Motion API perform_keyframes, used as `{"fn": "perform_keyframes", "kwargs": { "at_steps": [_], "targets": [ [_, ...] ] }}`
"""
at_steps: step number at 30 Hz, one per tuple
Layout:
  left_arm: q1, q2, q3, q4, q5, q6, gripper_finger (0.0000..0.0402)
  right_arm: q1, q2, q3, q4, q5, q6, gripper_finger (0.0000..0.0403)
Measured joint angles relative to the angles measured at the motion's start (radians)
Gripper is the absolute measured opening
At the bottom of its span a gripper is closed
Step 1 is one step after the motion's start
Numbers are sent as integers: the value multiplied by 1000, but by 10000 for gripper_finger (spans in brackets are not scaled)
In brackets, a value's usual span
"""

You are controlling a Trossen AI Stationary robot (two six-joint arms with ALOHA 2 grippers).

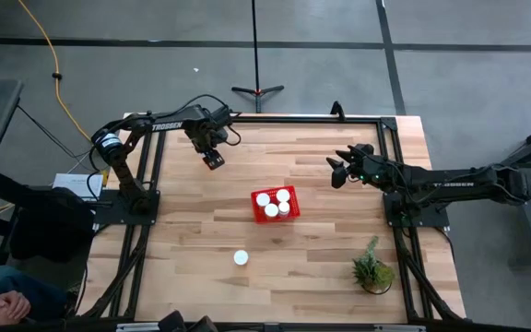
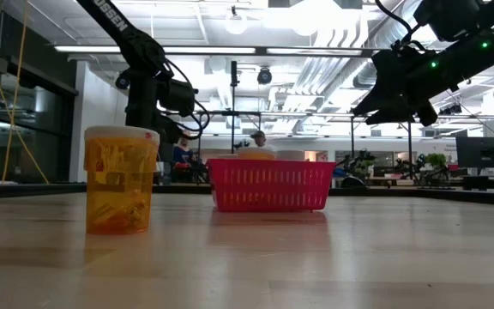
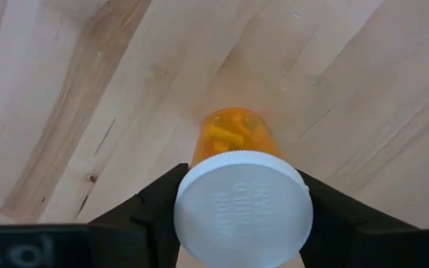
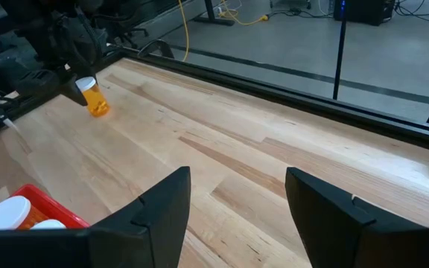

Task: Pick and place pill bottles into a basket
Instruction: Put the orange medicine bottle into the bin

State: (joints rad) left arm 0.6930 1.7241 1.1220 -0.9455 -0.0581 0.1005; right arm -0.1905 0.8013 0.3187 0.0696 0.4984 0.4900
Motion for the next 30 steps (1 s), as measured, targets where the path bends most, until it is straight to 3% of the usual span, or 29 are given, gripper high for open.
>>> {"fn": "perform_keyframes", "kwargs": {
  "at_steps": [11, 16, 24, 30],
  "targets": [
    [-58, -1, 98, -49, 21, -2, 248, 0, 0, 0, 0, 0, 0, 211],
    [-132, -1, 166, -51, 21, 0, 230, 0, 0, 0, 0, 0, 0, 211],
    [-278, -1, 303, -70, 21, -20, 249, 0, 0, 0, 0, 0, 0, 211],
    [-387, -1, 407, -67, 42, -45, 229, 0, 0, 0, 0, 1, 0, 211]
  ]
}}
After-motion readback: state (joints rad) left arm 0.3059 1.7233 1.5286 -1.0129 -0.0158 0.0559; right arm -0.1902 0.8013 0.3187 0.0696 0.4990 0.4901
